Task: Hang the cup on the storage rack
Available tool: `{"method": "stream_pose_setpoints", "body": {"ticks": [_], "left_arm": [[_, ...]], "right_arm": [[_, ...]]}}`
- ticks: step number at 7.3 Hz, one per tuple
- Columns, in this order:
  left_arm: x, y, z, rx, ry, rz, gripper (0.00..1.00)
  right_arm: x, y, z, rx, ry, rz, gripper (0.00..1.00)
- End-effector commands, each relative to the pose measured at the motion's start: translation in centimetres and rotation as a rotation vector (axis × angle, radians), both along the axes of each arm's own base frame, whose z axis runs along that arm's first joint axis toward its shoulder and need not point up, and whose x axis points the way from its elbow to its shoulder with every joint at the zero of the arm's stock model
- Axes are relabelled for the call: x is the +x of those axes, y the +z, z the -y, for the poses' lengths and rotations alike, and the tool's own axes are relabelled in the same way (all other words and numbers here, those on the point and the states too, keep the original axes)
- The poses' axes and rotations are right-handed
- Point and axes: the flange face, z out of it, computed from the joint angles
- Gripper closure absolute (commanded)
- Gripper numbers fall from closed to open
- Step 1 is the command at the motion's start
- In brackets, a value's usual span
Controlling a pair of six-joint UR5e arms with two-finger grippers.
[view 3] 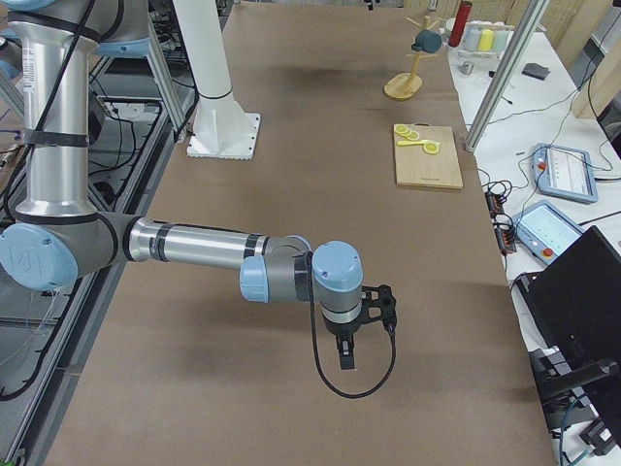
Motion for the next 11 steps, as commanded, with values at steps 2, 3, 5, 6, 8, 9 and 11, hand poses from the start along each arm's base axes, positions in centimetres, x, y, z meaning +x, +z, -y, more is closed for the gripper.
{"method": "stream_pose_setpoints", "body": {"ticks": [2,3,5,6,8,9,11], "left_arm": [[-4.2,-2.9,-1.9,-0.228,0.045,0.231,0.01],[-4.5,0.1,-4.3,-0.34,0.051,0.26,0.01],[-4.8,3.8,-8.0,-0.4,0.058,0.255,0.01],[-5.1,3.1,-9.0,-0.378,0.05,0.228,0.01],[-4.6,3.4,-9.9,-0.413,0.068,0.104,0.01],[-4.8,3.6,-10.2,-0.417,0.065,0.103,0.01],[-5.0,4.0,-10.9,-0.425,0.062,0.101,0.01]], "right_arm": [[0.0,0.3,-0.4,-0.004,-0.001,0.001,0.0],[-0.1,0.4,-0.6,-0.005,-0.003,0.001,0.0],[-0.1,0.8,-0.9,-0.011,-0.006,0.001,0.0],[-0.1,1.1,-1.0,-0.018,-0.007,0.005,0.0],[-0.3,2.4,-2.6,-0.049,-0.004,0.006,0.0],[-0.4,3.2,-3.3,-0.065,-0.005,0.008,0.0],[-0.9,2.7,-3.2,-0.055,-0.016,0.045,0.0]]}}
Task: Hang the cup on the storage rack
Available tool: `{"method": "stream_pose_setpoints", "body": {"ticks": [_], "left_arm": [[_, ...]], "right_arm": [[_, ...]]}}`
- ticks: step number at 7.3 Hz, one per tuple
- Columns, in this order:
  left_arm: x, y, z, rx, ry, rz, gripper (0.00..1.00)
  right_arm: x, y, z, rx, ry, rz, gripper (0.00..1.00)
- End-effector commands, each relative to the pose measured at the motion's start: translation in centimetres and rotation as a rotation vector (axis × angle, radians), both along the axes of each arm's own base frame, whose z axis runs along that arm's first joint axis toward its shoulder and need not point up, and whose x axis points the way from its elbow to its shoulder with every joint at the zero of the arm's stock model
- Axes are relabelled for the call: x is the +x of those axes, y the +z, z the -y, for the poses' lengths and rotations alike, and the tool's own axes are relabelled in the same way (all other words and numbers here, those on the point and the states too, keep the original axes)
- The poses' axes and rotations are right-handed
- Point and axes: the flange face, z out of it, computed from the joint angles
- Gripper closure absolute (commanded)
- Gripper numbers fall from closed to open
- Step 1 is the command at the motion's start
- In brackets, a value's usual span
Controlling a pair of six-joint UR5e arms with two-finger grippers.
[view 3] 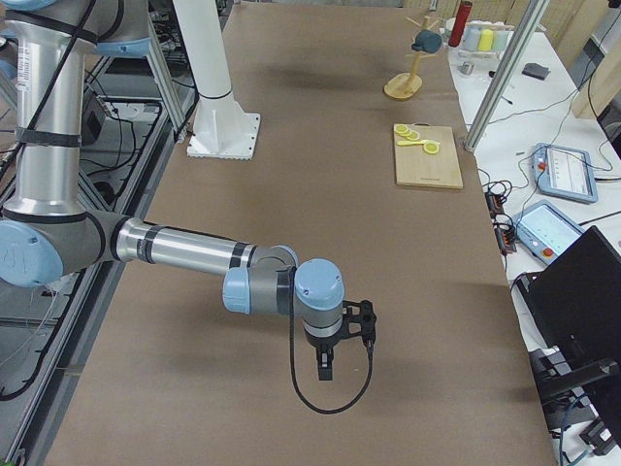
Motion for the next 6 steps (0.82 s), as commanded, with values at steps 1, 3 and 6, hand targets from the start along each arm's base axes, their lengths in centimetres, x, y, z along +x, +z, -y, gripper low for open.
{"method": "stream_pose_setpoints", "body": {"ticks": [1,3,6], "left_arm": [[-0.1,-0.1,-0.3,0.007,0.001,0.002,0.01],[-0.1,0.4,-1.4,-0.003,0.005,0.0,0.01],[-0.1,0.4,-1.4,-0.003,0.003,0.0,0.01]], "right_arm": [[-1.4,-0.8,0.5,0.012,-0.029,0.022,0.0],[-5.4,-3.3,2.0,0.001,-0.053,0.021,0.0],[-7.4,-4.4,2.0,-0.044,-0.024,0.038,0.0]]}}
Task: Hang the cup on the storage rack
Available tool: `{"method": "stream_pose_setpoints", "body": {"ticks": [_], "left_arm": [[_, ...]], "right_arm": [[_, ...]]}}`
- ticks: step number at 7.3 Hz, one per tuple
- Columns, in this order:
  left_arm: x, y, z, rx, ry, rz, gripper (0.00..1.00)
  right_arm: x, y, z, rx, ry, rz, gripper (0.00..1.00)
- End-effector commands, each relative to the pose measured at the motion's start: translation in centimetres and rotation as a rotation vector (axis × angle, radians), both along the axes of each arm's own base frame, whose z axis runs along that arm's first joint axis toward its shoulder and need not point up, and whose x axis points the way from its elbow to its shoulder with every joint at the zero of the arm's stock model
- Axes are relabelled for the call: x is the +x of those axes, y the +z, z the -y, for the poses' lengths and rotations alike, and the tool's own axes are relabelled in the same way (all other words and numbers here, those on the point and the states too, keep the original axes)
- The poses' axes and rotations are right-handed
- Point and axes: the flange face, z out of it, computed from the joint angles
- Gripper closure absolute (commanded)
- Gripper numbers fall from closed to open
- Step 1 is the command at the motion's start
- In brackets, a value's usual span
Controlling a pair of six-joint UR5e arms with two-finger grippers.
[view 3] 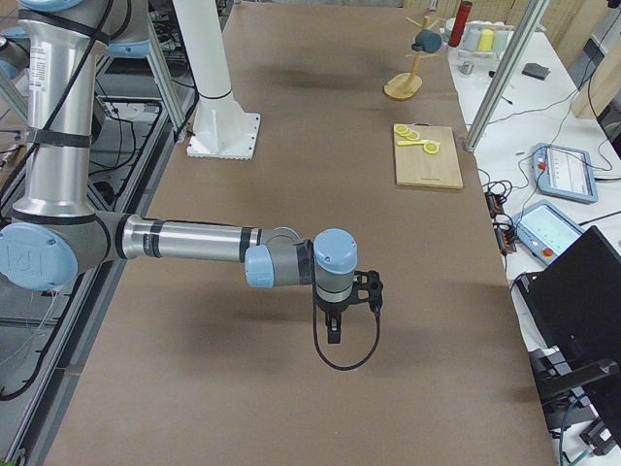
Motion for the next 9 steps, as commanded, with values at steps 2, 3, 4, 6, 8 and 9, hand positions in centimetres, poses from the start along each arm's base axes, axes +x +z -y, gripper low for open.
{"method": "stream_pose_setpoints", "body": {"ticks": [2,3,4,6,8,9], "left_arm": [[0.0,0.1,0.0,-0.004,-0.001,-0.003,0.01],[0.0,0.2,0.0,-0.004,-0.001,-0.003,0.01],[0.0,0.3,-0.1,-0.007,-0.003,-0.001,0.01],[0.1,0.8,-0.1,-0.021,-0.002,-0.001,0.01],[0.0,0.5,-0.2,-0.015,-0.005,-0.003,0.01],[0.1,0.7,-0.2,-0.018,-0.003,-0.001,0.01]], "right_arm": [[-0.6,0.1,-0.5,-0.018,-0.002,0.031,0.0],[-0.6,0.5,-0.8,-0.027,-0.002,0.031,0.0],[-0.6,0.8,-1.0,-0.034,-0.001,0.03,0.0],[-0.5,1.1,-1.3,-0.039,-0.002,0.03,0.0],[-0.5,1.4,-1.4,-0.045,-0.002,0.028,0.0],[-0.5,1.5,-1.5,-0.049,-0.002,0.029,0.0]]}}
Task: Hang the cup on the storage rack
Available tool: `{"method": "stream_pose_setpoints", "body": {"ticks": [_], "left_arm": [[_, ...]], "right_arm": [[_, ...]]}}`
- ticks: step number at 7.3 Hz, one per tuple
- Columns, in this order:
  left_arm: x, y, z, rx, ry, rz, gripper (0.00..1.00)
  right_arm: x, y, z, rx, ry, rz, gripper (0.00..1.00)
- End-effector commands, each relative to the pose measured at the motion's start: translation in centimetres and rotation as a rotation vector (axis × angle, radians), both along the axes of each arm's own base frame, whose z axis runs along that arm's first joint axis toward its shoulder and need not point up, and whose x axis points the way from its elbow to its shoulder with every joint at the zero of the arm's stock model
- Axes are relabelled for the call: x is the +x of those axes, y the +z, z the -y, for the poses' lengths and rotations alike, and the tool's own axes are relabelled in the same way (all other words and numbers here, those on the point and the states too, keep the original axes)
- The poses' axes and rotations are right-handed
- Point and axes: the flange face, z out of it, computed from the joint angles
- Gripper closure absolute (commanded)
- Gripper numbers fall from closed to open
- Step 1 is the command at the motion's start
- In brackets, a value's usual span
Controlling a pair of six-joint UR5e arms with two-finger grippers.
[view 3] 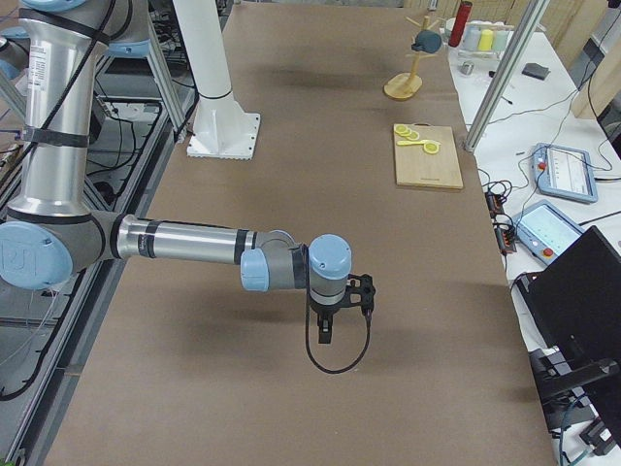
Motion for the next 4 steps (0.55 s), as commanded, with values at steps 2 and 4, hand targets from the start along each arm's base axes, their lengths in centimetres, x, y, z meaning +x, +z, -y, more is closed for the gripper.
{"method": "stream_pose_setpoints", "body": {"ticks": [2,4], "left_arm": [[0.05,-0.46,0.31,0.01,0.001,-0.001,0.01],[-0.02,-0.66,0.46,0.016,0.0,0.0,0.01]], "right_arm": [[-0.06,0.59,-0.8,-0.017,-0.002,0.016,0.0],[-0.04,0.85,-1.12,-0.023,-0.002,0.016,0.0]]}}
